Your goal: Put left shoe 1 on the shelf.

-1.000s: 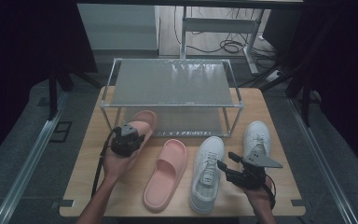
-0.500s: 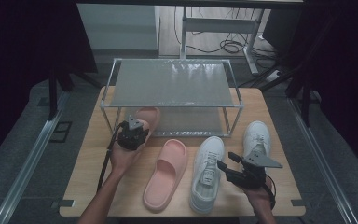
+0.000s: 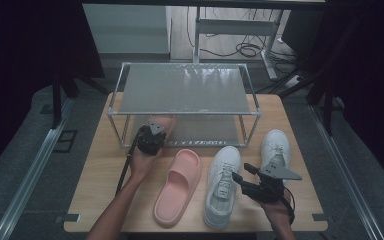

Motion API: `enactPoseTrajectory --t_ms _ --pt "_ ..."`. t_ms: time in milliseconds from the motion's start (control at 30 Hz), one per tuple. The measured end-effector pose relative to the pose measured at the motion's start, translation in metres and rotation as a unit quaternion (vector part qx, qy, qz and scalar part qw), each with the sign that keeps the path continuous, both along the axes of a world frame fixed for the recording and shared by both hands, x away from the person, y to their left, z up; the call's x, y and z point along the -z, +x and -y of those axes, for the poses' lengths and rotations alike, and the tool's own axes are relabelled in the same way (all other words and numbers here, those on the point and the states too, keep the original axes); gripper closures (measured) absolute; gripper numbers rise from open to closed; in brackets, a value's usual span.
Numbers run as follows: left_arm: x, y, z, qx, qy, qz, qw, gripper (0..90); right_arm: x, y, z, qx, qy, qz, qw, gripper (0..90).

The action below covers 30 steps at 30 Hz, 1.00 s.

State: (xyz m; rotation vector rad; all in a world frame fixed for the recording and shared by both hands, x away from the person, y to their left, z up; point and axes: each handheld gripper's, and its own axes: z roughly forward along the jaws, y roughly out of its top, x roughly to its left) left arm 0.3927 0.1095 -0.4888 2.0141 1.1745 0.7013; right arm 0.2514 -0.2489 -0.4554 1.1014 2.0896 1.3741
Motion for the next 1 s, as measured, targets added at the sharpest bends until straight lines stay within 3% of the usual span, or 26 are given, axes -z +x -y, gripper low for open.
enactPoseTrajectory --t_ms 133,400,433,667,800,867,1000 --pt "0.001 0.006 0.006 0.0 0.011 0.002 0.9999 84.7 0.0 0.0 0.0 -0.001 0.0 0.0 1.0 42.6" --pt "0.008 0.018 0.016 -0.009 0.003 0.007 0.9999 84.4 0.0 -0.001 -0.002 -0.002 -0.002 0.0 1.0 42.5" --pt "0.009 0.019 0.015 -0.008 0.012 0.003 0.9999 84.4 0.0 -0.001 -0.001 -0.002 -0.003 0.0 1.0 42.5" --pt "0.024 0.028 0.017 -0.016 0.011 -0.005 0.9998 83.9 0.001 -0.001 -0.001 -0.001 -0.002 -0.001 1.0 42.5" --pt "0.024 0.029 0.018 -0.018 0.014 -0.002 0.9997 83.8 0.003 -0.001 -0.003 -0.002 -0.004 -0.003 1.0 42.5" --pt "0.023 0.029 0.018 -0.016 0.01 -0.007 0.9998 78.3 0.003 -0.001 -0.003 -0.004 -0.006 -0.003 1.0 42.5" --pt "0.018 0.024 0.015 -0.021 -0.007 -0.028 0.9994 54.5 0.003 -0.001 -0.003 -0.002 -0.003 -0.002 1.0 42.5"
